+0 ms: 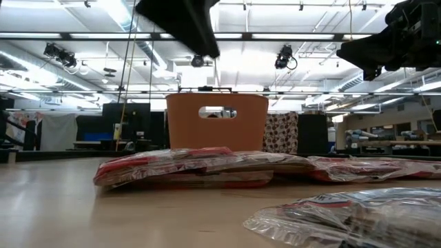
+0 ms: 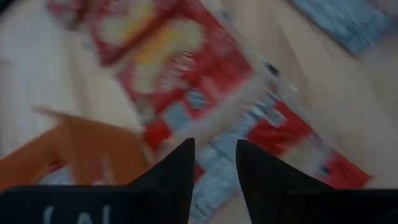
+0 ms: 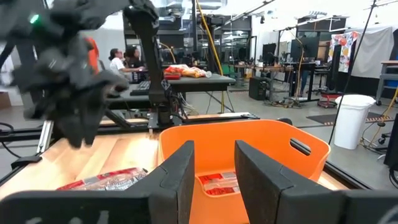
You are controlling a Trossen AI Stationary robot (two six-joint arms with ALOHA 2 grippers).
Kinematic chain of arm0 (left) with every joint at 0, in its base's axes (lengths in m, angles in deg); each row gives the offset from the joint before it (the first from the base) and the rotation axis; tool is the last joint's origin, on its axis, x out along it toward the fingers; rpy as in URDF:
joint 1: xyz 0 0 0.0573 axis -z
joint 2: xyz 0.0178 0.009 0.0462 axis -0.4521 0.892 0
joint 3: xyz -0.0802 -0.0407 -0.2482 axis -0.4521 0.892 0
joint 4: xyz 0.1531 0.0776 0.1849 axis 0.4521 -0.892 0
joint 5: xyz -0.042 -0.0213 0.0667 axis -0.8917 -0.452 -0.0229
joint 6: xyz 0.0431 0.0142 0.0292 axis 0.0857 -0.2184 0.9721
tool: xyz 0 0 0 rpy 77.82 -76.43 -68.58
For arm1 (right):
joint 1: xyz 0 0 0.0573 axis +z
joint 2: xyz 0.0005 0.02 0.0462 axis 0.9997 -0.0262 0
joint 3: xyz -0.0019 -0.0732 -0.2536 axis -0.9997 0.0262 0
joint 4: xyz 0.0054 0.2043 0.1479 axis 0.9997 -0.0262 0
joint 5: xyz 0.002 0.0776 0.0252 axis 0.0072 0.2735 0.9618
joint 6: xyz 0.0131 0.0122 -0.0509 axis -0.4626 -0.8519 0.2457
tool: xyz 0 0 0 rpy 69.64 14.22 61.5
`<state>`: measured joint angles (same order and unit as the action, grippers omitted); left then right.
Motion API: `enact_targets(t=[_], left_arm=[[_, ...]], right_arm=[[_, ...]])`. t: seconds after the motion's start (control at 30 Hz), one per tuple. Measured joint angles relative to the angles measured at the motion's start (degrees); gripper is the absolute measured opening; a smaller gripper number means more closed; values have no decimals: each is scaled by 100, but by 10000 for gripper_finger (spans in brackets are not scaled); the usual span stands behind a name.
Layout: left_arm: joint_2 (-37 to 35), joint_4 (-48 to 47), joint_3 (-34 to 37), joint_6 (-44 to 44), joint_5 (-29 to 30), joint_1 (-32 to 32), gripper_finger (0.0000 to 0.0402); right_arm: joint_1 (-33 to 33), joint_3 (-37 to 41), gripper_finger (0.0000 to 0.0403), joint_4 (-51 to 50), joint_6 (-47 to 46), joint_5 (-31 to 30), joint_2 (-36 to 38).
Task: Sort popcorn bags into baskets
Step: Put the popcorn bag into the orange bin
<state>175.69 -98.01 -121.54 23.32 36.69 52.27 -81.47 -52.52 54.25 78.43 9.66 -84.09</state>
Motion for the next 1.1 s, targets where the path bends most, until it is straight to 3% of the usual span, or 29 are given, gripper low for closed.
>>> enact_targets(t=[0.27, 0.57, 0.83, 0.97, 1.1], left_arm=[[865, -746, 8, 263, 178, 639, 160], [1080, -1464, 8, -14, 205, 972, 200], [1444, -1733, 8, -156, 259, 978, 201], [1675, -1792, 6, -148, 621, 946, 198], [1798, -1839, -9, -147, 797, 922, 161]], right_arm=[[2, 0, 119, 85, 2, -1, 2], [2, 0, 119, 98, 0, 0, 2], [1, 0, 119, 103, 0, 0, 2], [2, 0, 119, 102, 1, 1, 2], [2, 0, 119, 109, 0, 0, 2]])
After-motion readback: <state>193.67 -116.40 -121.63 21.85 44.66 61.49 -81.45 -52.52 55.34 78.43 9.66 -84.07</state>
